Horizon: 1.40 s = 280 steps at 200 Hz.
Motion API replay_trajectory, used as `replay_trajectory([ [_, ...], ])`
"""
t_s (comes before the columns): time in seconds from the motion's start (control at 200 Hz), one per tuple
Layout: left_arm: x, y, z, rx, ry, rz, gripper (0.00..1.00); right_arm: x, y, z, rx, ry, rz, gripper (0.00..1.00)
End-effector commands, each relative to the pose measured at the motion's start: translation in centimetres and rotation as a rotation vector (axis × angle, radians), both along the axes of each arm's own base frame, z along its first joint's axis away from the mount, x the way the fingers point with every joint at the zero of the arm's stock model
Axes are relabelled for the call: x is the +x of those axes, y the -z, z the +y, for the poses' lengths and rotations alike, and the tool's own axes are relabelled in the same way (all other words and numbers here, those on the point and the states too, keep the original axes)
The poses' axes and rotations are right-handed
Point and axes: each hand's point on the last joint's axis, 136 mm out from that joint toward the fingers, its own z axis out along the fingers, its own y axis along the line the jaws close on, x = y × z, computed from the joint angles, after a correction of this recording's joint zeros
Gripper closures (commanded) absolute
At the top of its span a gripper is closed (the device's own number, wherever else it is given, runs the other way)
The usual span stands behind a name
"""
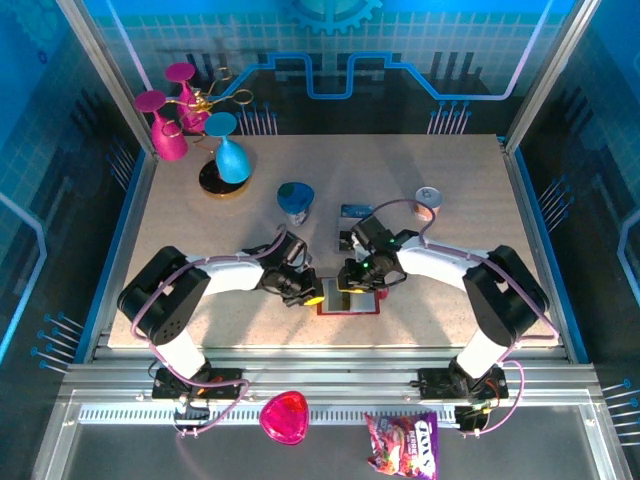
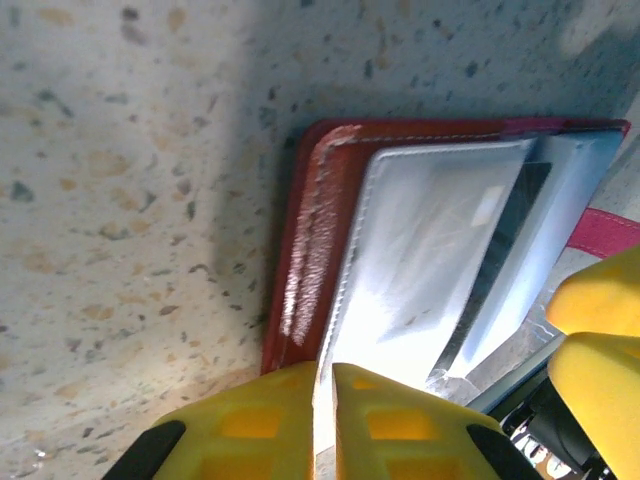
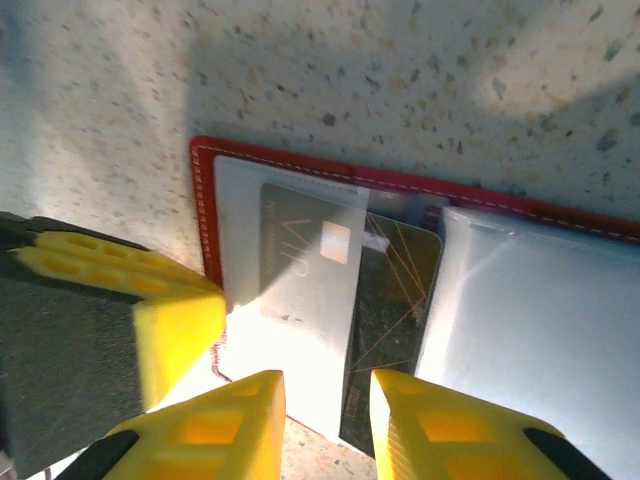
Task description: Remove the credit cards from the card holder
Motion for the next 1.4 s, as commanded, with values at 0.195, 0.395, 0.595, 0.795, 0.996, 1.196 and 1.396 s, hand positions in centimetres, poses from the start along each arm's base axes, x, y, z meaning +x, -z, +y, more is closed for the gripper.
replay_trajectory([
  [0.195, 1.1, -2.5, -1.1, -0.014, 0.020, -0.037, 0.88, -0.4, 0.3, -0.3, 0.074, 0.027, 0.047, 0.71],
  [0.395, 0.8, -1.4, -1.4, 0.004, 0.038, -0.011, 0.88, -1.2, 1.7, -0.6, 0.069, 0.031, 0.083, 0.71],
  [0.595, 0.2, -0.2, -1.4, 0.035, 0.057, 0.011, 0.88, -1.3, 2.2, -0.8, 0.063, 0.033, 0.093, 0.71],
  [0.795, -0.4, 1.5, -0.8, 0.064, 0.059, 0.036, 0.89, -1.3, 2.7, -0.9, 0.065, 0.035, 0.104, 0.71],
  [0.996, -0.8, 2.2, -0.5, 0.071, 0.058, 0.051, 0.89, -1.4, 3.1, -0.9, 0.070, 0.041, 0.110, 0.72],
  [1.196, -1.0, 2.4, -0.4, 0.074, 0.058, 0.058, 0.89, -1.3, 2.9, -0.6, 0.121, 0.057, 0.110, 0.72],
  [1.396, -1.1, 2.5, -0.3, 0.075, 0.057, 0.061, 0.89, -1.0, 2.4, -0.3, 0.204, 0.093, 0.113, 0.74],
])
